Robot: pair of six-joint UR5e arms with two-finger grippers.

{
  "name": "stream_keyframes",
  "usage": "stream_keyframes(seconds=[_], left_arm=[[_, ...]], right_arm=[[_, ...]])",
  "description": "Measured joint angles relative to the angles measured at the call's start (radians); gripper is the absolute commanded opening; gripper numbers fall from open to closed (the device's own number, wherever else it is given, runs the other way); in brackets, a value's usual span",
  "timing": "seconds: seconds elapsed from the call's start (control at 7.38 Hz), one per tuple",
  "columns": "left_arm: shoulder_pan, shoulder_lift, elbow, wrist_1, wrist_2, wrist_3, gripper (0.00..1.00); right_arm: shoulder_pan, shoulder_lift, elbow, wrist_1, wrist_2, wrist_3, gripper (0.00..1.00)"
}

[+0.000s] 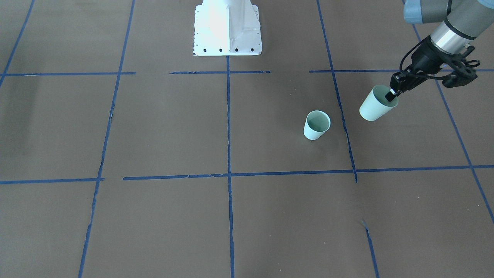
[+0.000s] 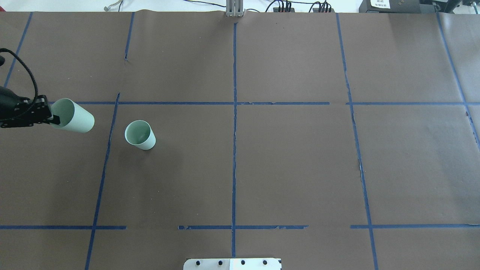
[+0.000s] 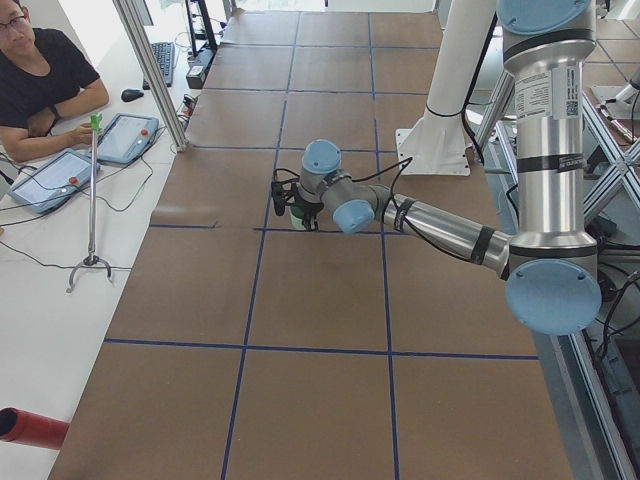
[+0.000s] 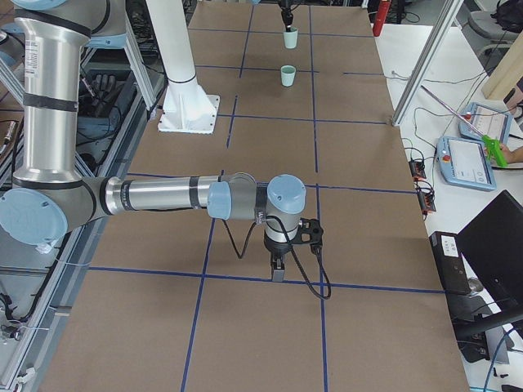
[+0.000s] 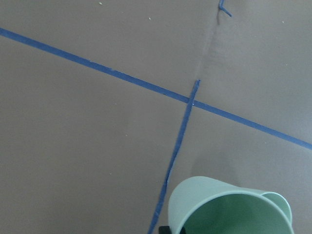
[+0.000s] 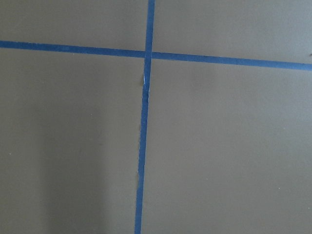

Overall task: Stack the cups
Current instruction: 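Lift the cup with the left gripper and carry it over the other cup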

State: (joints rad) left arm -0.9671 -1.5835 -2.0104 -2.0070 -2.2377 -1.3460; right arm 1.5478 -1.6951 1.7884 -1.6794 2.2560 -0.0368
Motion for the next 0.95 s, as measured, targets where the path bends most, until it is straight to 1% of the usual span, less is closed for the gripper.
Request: stream_keyframes(seconds=[0.27, 0.41, 0.54, 0.95], left_arm=[[0.09, -0.16, 0.002, 0.195, 0.014, -0.085, 0.0], [0.125, -0.226, 0.007, 0.288, 0.043, -0.098, 0.0], [0.155, -0.262, 0.01, 0.34, 0.081, -0.103, 0.0], [0.181, -0.281, 0.017, 0.371, 0.135, -0.101, 0.0]], right_arm=[[0.0, 0.0, 0.0, 0.0, -0.001, 0.0, 1.0], [0.0, 0.0, 0.0, 0.0, -0.001, 0.0, 1.0], [0.0, 0.0, 0.0, 0.0, 0.0, 0.0, 1.0], [0.0, 0.0, 0.0, 0.0, 0.0, 0.0, 1.0]])
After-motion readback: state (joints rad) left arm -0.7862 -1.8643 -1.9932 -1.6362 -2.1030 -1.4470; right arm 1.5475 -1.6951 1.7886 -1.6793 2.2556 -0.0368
